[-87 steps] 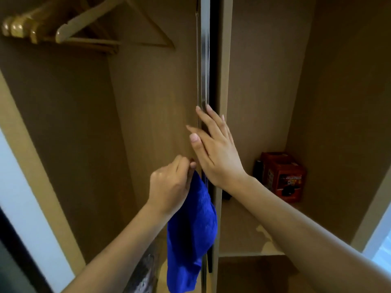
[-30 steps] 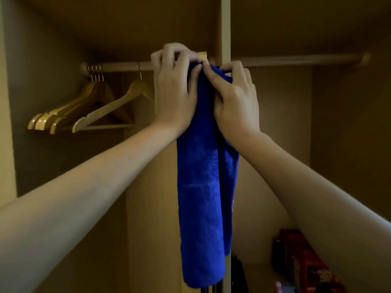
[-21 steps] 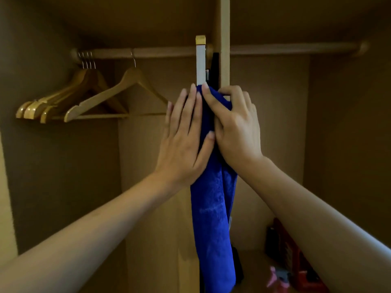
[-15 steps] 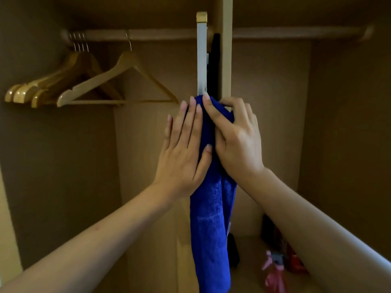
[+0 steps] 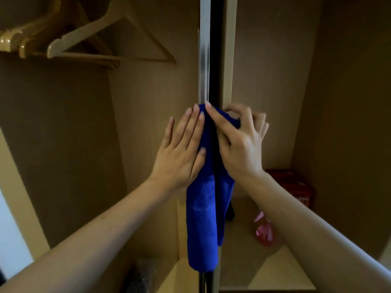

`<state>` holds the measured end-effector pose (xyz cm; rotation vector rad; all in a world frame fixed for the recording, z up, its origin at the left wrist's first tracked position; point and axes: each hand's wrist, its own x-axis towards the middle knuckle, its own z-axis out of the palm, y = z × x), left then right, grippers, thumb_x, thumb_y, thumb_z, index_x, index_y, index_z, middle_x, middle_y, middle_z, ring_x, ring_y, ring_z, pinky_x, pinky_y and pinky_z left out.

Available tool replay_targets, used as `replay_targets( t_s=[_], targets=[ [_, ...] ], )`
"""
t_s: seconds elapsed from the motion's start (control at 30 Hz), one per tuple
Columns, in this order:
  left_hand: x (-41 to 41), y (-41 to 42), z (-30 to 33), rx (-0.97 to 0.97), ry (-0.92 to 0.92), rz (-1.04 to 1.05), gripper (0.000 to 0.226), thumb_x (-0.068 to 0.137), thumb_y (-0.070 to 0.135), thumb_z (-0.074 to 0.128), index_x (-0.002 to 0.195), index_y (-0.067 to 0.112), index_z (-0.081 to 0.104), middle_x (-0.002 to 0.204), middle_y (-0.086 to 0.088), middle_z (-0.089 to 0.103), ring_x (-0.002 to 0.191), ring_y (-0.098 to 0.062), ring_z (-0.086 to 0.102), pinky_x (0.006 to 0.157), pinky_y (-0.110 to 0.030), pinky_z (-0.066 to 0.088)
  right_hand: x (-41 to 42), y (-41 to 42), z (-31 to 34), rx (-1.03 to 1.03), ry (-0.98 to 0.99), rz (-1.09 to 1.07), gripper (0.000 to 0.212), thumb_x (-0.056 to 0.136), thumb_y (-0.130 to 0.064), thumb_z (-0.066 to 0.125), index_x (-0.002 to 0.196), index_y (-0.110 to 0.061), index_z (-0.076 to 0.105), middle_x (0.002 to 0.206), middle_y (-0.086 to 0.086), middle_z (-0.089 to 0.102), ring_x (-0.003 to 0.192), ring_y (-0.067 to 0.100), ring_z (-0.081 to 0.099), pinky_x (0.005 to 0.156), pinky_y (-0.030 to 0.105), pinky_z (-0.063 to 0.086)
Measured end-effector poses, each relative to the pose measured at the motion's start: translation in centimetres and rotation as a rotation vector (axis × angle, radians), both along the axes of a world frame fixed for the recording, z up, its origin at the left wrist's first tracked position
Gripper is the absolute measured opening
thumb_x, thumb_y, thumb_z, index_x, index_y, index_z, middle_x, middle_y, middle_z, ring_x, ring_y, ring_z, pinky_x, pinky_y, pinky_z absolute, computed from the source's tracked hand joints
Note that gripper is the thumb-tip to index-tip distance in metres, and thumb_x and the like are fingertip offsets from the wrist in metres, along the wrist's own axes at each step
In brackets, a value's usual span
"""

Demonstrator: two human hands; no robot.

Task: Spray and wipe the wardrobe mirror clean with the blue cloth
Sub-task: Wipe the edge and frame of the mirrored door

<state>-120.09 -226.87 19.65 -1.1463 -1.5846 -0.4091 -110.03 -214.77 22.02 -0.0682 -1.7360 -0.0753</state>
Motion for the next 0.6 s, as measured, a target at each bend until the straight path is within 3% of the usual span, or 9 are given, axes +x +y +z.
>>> replay_targets(
  t_s=[0.17,0.27,0.37,0.47,0.6],
  targets=[
    [0.3,-0.9,3.2,-0.059,0.075,0.109,0.058,0.101,0.032,0.019,0.153,0.009,0.008,0.161,-0.010,0.010,0.147,-0.016,-0.001,0.119,-0.045,-0.002,0.6,-0.8,1.8,-0.066,0.013,-0.143,0.039,0.099,-0.034,0.041,0.136,-0.037,0.053,0.129,0.002,0.040,0.106,0.023,0.029,0.089,0.032,0.019],
    [0.2,-1.3,3.8,-0.090,0.106,0.144,0.057,0.102,0.032,0.020,0.153,0.010,0.011,0.161,-0.008,0.011,0.147,-0.015,-0.001,0.118,-0.046,-0.004,0.5,-2.5,0.7,-0.136,-0.019,-0.110,0.050,0.094,-0.022,0.046,0.144,-0.020,0.046,0.122,0.012,0.049,0.102,0.022,0.032,0.085,0.036,0.031],
    [0.1,-1.5,3.8,-0.098,0.148,0.141,0.056,0.102,0.030,0.023,0.153,0.007,0.014,0.160,-0.011,0.014,0.149,-0.019,0.006,0.117,-0.047,-0.004,-0.2,-5.2,-2.6,-0.263,-0.046,0.058,0.054,0.098,-0.017,0.038,0.149,-0.003,0.033,0.137,0.017,0.044,0.119,0.027,0.041,0.102,0.040,0.040],
    [0.1,-1.6,4.1,-0.094,0.173,0.137,0.056,0.103,0.033,0.023,0.152,0.006,0.015,0.160,-0.012,0.017,0.148,-0.023,0.012,0.118,-0.045,-0.005,-1.7,-7.3,-6.0,-0.336,-0.051,0.128,0.055,0.102,-0.014,0.040,0.151,0.002,0.021,0.157,0.018,0.024,0.144,0.029,0.024,0.120,0.040,0.021],
    [-0.1,-1.7,4.5,-0.100,0.192,0.120,0.059,0.105,0.041,0.022,0.152,0.006,0.015,0.160,-0.011,0.018,0.148,-0.022,0.013,0.118,-0.041,-0.007,-3.7,-7.5,-8.1,-0.345,0.002,0.044,0.061,0.100,-0.014,0.048,0.151,0.002,0.017,0.160,0.019,0.016,0.150,0.028,0.013,0.123,0.042,0.013]
  ],
)
